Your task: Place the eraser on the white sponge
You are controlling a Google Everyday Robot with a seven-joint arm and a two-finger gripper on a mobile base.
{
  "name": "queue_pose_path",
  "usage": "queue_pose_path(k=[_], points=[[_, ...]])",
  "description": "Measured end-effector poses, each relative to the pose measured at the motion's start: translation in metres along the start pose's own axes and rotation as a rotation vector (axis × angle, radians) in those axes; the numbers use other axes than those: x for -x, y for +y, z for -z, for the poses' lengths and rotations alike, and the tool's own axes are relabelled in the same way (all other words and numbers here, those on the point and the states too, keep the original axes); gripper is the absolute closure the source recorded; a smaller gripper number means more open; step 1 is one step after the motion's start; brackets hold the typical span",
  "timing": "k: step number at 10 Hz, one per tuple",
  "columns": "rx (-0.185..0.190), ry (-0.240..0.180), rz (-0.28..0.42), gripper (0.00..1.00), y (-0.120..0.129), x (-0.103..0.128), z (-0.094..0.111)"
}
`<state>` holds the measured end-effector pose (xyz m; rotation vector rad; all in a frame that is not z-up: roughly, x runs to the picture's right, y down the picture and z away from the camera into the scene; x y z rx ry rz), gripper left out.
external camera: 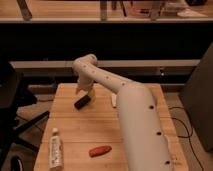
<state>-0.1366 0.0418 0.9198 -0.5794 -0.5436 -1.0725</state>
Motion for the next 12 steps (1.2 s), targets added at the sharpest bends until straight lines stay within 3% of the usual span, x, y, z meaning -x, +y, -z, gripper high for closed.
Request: queue_pose_path(k=[4, 7, 9, 12], points=[[0.062, -0.048, 0.028, 0.2, -0.007, -0.002, -0.035], [0.107, -0.135, -0.001, 0.21, -0.001, -0.006, -0.065], [0.104, -0.134, -0.011, 0.34, 0.005, -0.009, -0.069], [0.099, -0.126, -0.015, 0.67, 0.004, -0.012, -0.064]])
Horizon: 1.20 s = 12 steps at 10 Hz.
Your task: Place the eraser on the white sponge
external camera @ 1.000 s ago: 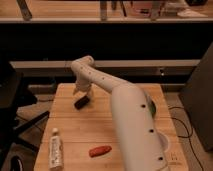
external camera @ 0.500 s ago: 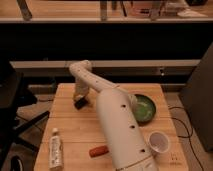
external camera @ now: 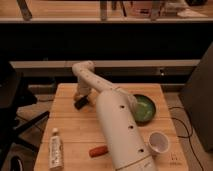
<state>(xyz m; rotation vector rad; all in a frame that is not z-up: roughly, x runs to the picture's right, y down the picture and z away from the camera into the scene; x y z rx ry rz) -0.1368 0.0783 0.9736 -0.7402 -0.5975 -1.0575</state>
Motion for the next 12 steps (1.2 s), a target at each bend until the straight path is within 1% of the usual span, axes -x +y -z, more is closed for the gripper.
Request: queue_pose_path(k=[1, 2, 3, 4, 7, 9, 10, 12], points=[[0.0, -0.001, -0.002, 0.77, 0.001, -0.001, 0.005], [-0.002, 0.0, -0.004, 0.84, 0.002, -0.002, 0.008], [-0.002, 0.0, -0.003, 0.95, 0.002, -0.002, 0.01], [0.003, -0.001, 0.001, 1.0, 0.002, 0.0, 0.01], [0.012, -0.002, 0.003, 1.0, 0.003, 0.001, 0.013], [0.011, -0.004, 0.003, 1.0, 0.005, 0.001, 0.015], [0.004, 0.003, 0.001, 1.0, 0.013, -0.001, 0.023], [0.003, 0.011, -0.005, 1.0, 0.033, -0.006, 0.036]])
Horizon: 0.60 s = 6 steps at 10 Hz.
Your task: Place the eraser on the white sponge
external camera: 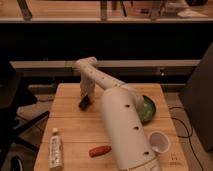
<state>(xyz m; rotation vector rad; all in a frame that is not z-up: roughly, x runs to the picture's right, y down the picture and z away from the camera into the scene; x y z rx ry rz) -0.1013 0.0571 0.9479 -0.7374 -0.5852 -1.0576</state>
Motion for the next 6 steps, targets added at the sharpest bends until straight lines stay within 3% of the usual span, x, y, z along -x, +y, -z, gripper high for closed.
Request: queue_pose_path(k=[4, 6], points=[[-0.004, 0.007, 0.009, 1.0, 0.005, 0.002, 0.009], [-0.008, 0.015, -0.001, 1.0, 0.02, 0.0, 0.025]])
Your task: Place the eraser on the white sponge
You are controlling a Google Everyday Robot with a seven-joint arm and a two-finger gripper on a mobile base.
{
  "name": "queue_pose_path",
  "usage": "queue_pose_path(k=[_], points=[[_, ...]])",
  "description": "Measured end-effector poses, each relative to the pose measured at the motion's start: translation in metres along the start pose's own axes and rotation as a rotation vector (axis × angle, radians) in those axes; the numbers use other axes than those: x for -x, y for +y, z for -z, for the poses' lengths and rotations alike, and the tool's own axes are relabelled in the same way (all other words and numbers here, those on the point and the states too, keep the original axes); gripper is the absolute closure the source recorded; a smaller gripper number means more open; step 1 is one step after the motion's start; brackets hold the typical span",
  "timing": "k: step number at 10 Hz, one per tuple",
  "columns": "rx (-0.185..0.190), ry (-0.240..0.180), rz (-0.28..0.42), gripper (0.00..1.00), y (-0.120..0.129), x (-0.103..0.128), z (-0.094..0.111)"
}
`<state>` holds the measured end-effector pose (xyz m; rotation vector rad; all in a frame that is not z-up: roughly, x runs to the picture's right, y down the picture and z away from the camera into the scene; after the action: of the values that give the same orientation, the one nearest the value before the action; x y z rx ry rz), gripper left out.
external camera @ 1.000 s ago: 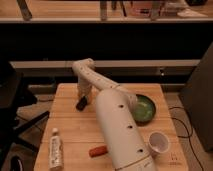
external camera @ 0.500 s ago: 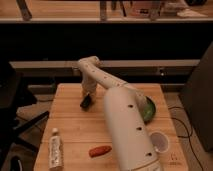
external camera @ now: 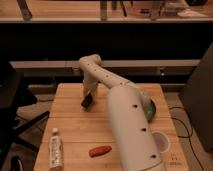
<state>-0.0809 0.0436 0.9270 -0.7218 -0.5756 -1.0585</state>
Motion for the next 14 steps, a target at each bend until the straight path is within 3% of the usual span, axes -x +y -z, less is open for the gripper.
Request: queue_pose_path(k=[2, 5, 6, 9, 11, 14], points=[[-0.004, 0.005, -0.008, 1.0, 0.015, -0.002, 0.02], [-0.02, 0.013, -0.013, 1.0, 0.014, 0.003, 0.028], [-0.019, 0.013, -0.022, 0.95, 0.019, 0.002, 0.028], [-0.033, 0.013, -0.052, 0.65, 0.05, -0.008, 0.031], [-0.047, 0.014, -0.071, 0.54, 0.064, -0.013, 0.034], [-0.063, 0.009, -0.111, 0.73, 0.092, -0.021, 0.037]])
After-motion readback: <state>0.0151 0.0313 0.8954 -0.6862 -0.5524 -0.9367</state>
